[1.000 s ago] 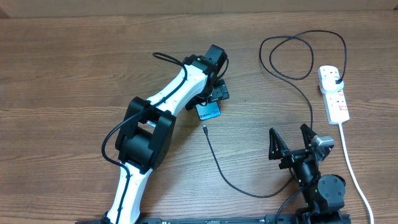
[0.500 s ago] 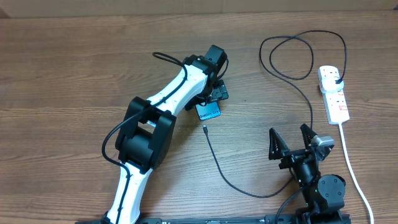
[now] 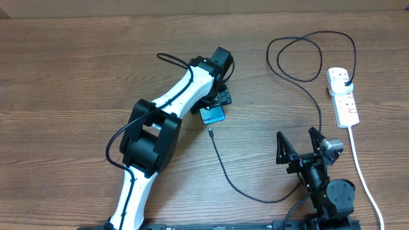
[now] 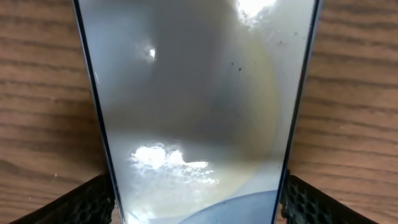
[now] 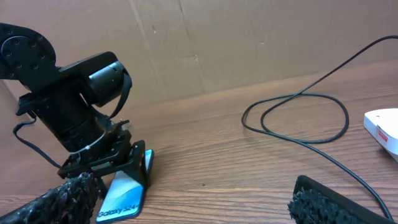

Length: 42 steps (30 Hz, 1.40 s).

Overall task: Plug charger to phone and switch on socket
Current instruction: 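Close the left gripper on the phone and lift it upright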

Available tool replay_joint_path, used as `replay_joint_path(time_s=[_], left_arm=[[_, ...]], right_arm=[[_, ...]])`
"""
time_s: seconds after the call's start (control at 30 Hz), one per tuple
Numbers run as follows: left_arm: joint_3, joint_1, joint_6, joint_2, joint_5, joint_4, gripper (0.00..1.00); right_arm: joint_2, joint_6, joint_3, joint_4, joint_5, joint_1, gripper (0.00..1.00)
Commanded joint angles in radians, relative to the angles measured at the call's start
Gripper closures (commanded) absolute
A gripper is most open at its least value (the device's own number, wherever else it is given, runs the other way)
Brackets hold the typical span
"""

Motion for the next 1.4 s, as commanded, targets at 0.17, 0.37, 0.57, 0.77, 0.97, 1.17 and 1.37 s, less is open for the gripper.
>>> replay_joint_path(time_s=[0.17, 0.37, 0.57, 0.77, 0.97, 1.17, 1.37], left_arm=[[0.000, -0.004, 0.024, 0.047, -0.060, -0.056, 0.18], [0.000, -0.001, 0.032, 0.047, -0.077, -0.071, 0.27], [0.000, 0.000, 0.032, 0.047, -0.075, -0.085, 0.34], [0.011, 0.004, 0.032, 0.046, -0.033, -0.103, 0.40], [0.082, 0.008, 0.066, 0.042, 0.006, -0.132, 0.56], [0.206, 0.009, 0.105, 0.040, -0.009, -0.238, 0.70], [0.296, 0.024, 0.126, 0.040, -0.061, -0.335, 0.76]], right_arm=[[-0.007, -0.001, 0.008, 0.005, 0.000, -0.003, 0.00], [-0.007, -0.001, 0.008, 0.005, 0.000, -0.003, 0.00], [-0.007, -0.001, 0.008, 0.005, 0.000, -0.003, 0.00], [-0.007, -0.001, 0.008, 0.005, 0.000, -0.003, 0.00], [-0.007, -0.001, 0.008, 0.005, 0.000, -0.003, 0.00], [-0.007, -0.001, 0.008, 0.005, 0.000, -0.003, 0.00], [-0.007, -0.001, 0.008, 0.005, 0.000, -0.003, 0.00]])
